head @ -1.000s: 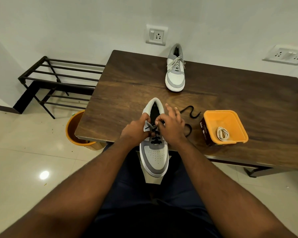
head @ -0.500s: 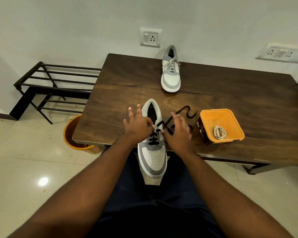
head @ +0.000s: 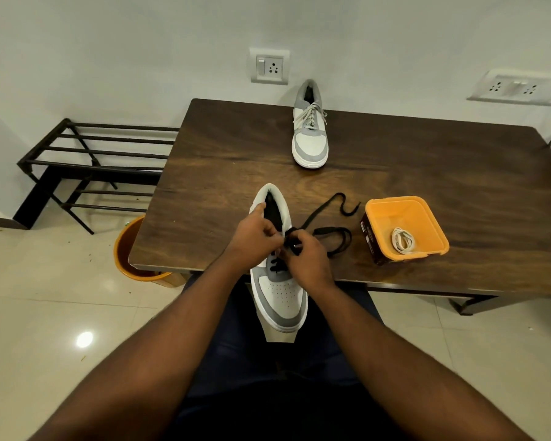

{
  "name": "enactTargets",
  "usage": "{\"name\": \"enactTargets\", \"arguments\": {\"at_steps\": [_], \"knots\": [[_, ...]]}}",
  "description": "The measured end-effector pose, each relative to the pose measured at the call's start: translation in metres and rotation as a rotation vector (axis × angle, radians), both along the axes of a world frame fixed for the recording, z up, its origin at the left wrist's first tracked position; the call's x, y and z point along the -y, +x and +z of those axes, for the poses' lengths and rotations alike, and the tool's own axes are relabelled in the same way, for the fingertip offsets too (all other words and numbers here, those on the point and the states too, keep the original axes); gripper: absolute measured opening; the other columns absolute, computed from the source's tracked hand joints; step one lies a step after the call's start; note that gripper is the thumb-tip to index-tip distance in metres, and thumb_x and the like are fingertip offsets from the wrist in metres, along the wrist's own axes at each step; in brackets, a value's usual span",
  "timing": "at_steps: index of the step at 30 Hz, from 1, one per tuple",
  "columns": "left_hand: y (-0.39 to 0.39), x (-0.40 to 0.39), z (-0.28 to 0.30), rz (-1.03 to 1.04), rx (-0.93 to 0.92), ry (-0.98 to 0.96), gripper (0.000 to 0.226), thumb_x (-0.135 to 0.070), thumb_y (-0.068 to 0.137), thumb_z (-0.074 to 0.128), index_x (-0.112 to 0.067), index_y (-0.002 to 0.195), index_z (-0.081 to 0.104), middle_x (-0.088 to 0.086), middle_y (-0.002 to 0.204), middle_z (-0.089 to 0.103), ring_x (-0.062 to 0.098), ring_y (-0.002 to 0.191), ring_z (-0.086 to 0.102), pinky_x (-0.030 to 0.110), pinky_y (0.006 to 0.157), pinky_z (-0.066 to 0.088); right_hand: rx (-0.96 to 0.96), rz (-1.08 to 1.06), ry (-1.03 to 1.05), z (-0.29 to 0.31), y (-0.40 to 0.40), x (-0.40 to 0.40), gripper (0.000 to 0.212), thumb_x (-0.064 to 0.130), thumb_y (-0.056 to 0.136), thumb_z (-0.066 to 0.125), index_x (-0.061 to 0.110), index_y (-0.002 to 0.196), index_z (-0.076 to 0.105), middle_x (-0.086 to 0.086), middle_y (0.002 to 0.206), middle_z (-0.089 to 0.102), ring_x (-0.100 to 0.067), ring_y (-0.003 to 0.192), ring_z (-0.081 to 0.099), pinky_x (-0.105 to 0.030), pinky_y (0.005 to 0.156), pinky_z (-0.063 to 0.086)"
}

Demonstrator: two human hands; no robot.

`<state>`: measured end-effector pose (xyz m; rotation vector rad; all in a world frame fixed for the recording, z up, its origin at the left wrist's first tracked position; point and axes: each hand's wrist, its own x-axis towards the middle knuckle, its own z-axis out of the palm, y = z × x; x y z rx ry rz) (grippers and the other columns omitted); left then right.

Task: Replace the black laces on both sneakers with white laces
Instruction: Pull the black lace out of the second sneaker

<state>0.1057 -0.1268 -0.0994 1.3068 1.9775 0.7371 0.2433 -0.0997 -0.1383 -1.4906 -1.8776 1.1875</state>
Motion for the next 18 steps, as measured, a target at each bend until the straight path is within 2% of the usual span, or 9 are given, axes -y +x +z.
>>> {"name": "enactTargets", "arguments": {"at_steps": [2,3,5,7,9,12,13,15,18], "knots": [[-0.003,0.006,-0.011,0.072,0.084,0.016,0.013,-0.005,0.085,0.063,0.003,0.074,0.063,0.002,0.154,0.037,-0.009,0.084,0.053,0.002,0.066,0.039,-0.006,-0.012,-0.032,-0.003,-0.001,-0.002,0.019,0.027,0.082,0.074,0.027,0.098,0.064,0.007,0.102,0.066,-0.011,0.092,0.064,-0.040,0.082,0.057],[-0.004,0.010,-0.016,0.100,0.108,0.027,0.016,-0.004,0.086,0.061,0.004,0.072,0.060,0.000,0.155,0.037,-0.009,0.082,0.053,0.000,0.064,0.039,-0.008,-0.022,-0.049,-0.005,-0.001,-0.002,0.019,0.028,0.081,0.076,0.029,0.095,0.063,0.007,0.101,0.067,-0.011,0.091,0.065,-0.041,0.081,0.057],[-0.003,0.015,-0.018,0.123,0.122,0.055,0.022,-0.009,0.088,0.063,0.007,0.074,0.061,-0.002,0.160,0.027,-0.007,0.097,0.054,0.002,0.070,0.038,-0.014,-0.041,-0.066,-0.007,-0.002,-0.003,0.019,0.029,0.079,0.078,0.032,0.090,0.062,0.007,0.099,0.067,-0.010,0.089,0.065,-0.041,0.080,0.058],[0.000,0.015,-0.012,0.148,0.100,0.135,0.016,-0.016,0.088,0.068,-0.001,0.082,0.068,-0.001,0.162,0.018,0.000,0.127,0.040,0.005,0.083,0.033,-0.016,-0.058,-0.077,-0.006,-0.003,-0.003,0.020,0.029,0.079,0.078,0.031,0.091,0.063,0.008,0.099,0.067,-0.009,0.088,0.065,-0.039,0.080,0.058],[0.000,0.008,-0.008,0.113,0.035,0.174,0.010,-0.018,0.087,0.070,-0.011,0.094,0.072,0.002,0.163,0.012,0.010,0.142,0.026,0.012,0.096,0.030,-0.020,-0.060,-0.077,-0.006,-0.002,-0.002,0.020,0.028,0.080,0.077,0.029,0.096,0.064,0.007,0.101,0.067,-0.009,0.090,0.064,-0.039,0.081,0.058],[-0.002,-0.004,-0.010,-0.054,-0.136,-0.022,0.017,-0.025,0.089,0.067,-0.019,0.102,0.075,0.004,0.164,0.008,0.027,0.149,0.011,0.040,0.110,0.031,-0.024,-0.051,-0.067,-0.005,-0.002,-0.002,0.019,0.030,0.081,0.075,0.028,0.097,0.065,0.007,0.101,0.067,-0.010,0.090,0.064,-0.040,0.081,0.057],[-0.002,-0.007,-0.011,-0.073,-0.147,-0.069,0.017,-0.025,0.090,0.065,-0.018,0.101,0.075,0.005,0.164,0.009,0.029,0.149,0.008,0.043,0.112,0.030,-0.022,-0.052,-0.066,-0.005,-0.002,-0.002,0.019,0.030,0.081,0.075,0.027,0.097,0.065,0.006,0.101,0.067,-0.010,0.090,0.064,-0.041,0.082,0.057],[-0.001,-0.008,-0.014,-0.069,-0.118,-0.044,0.015,-0.021,0.090,0.067,-0.015,0.100,0.076,0.006,0.164,0.010,0.030,0.150,0.006,0.042,0.115,0.024,-0.023,-0.057,-0.059,-0.005,-0.001,-0.001,0.019,0.029,0.081,0.075,0.025,0.096,0.066,0.005,0.100,0.067,-0.011,0.090,0.064,-0.041,0.081,0.057],[0.001,0.003,-0.016,-0.027,-0.036,0.162,0.007,-0.012,0.086,0.071,-0.012,0.091,0.076,0.005,0.163,0.016,0.025,0.151,0.008,0.035,0.116,0.017,-0.030,-0.076,-0.019,-0.006,0.002,0.002,0.013,0.029,0.082,0.075,0.025,0.088,0.065,0.005,0.092,0.068,-0.009,0.084,0.065,-0.037,0.077,0.057]]}}
